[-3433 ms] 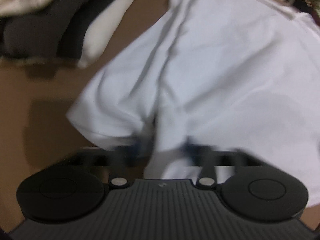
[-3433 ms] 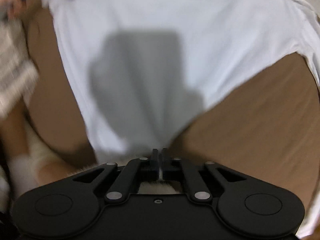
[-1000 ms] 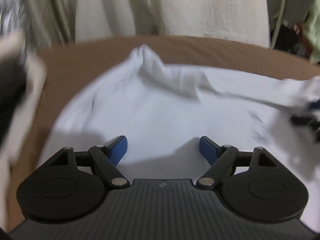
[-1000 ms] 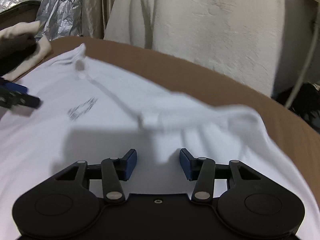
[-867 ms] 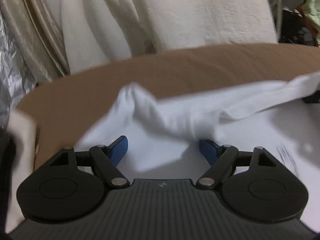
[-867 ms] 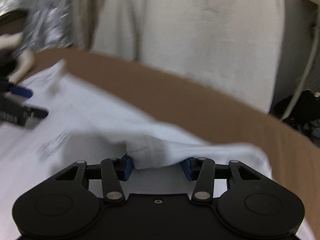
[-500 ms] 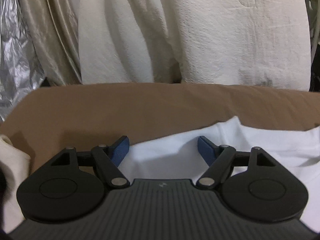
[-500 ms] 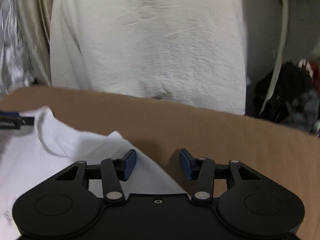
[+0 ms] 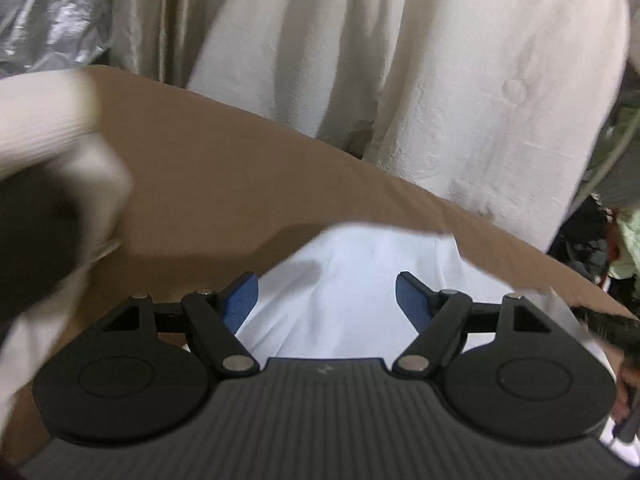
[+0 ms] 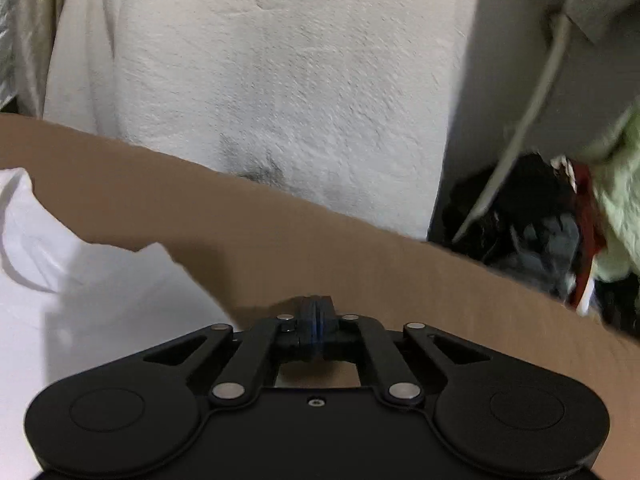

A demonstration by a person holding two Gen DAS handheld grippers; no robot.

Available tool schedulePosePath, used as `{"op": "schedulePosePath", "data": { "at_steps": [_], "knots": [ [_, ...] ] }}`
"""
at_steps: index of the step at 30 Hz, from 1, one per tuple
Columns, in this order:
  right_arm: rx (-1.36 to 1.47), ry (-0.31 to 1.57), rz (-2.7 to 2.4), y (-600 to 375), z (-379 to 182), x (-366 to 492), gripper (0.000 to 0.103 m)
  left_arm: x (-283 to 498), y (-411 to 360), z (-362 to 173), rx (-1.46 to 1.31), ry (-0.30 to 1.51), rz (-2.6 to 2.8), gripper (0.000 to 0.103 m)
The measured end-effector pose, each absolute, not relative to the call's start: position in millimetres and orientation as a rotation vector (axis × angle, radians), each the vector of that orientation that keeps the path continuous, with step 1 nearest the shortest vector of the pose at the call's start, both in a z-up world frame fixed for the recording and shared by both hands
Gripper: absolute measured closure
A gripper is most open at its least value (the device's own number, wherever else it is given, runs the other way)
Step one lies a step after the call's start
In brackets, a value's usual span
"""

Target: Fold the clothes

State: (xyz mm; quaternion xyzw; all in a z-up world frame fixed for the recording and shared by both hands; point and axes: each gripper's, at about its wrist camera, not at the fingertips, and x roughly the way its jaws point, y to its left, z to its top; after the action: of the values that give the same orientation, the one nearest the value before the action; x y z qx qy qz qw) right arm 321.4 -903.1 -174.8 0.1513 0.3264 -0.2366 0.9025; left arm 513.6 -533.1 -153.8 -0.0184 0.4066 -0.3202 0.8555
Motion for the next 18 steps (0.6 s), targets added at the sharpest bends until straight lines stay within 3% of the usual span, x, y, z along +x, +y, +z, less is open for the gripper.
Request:
{"op": "schedulePosePath", "data": {
  "at_steps": [1,4,5,10,18],
  "knots": [
    [0.330,0.655,-0.522,-897.0,-171.0,316.3,0.095,494.7,-513.7,-150.8,0.012,0.836,-0.656,0.027],
    [0.442,0.557,-0.497,-866.7,-155.8,291.5,0.072,439.8,-462.7,-146.0,0.187,0.782,-0.564,0.027],
    [0.474,0.529,-0.449,-851.5,-150.8,280.7,0.070,423.2,-448.3,-146.8,0.241,0.771,-0.516,0.027],
    [0.559,0.521,-0.245,-775.9,-134.5,236.6,0.068,360.4,-345.4,-151.7,0.195,0.778,-0.342,0.027],
    [0.541,0.580,-0.074,-666.5,-133.7,193.8,0.061,336.7,-247.1,-176.9,0.193,0.895,-0.167,0.027]
  ]
}}
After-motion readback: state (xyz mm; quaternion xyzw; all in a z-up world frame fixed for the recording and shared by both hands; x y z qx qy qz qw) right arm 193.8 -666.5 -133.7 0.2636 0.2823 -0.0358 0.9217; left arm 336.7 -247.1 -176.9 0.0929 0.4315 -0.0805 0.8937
